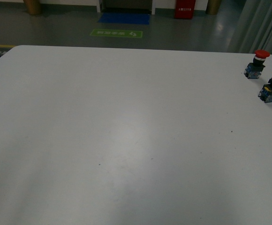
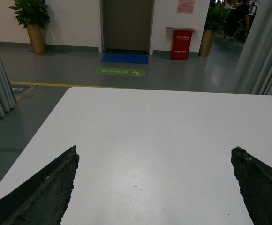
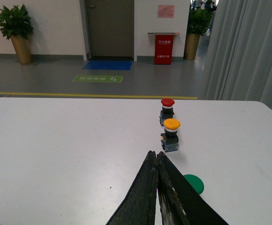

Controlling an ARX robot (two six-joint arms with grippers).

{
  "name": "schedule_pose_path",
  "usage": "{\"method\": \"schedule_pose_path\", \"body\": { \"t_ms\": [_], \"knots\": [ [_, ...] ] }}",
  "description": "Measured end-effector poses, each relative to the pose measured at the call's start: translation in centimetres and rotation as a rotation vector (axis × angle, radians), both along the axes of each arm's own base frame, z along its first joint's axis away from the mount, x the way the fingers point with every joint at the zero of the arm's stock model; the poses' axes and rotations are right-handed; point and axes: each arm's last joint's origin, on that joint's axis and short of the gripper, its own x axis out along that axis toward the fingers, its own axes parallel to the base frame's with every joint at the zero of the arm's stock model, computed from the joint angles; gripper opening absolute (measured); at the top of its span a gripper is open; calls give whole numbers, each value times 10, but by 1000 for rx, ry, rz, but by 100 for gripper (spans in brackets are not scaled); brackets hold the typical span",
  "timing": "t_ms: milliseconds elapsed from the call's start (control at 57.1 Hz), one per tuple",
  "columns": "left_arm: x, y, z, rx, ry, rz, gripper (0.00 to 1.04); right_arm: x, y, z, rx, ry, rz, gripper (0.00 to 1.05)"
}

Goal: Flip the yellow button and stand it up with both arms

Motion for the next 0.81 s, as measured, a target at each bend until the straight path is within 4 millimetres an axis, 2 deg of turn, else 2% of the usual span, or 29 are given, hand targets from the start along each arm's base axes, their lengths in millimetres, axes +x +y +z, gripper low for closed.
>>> {"method": "schedule_pose_path", "body": {
  "t_ms": [805],
  "knots": [
    [0,0,0,0,0,0,98,-19,0,-3,-1,6,1,3]
  ]
}}
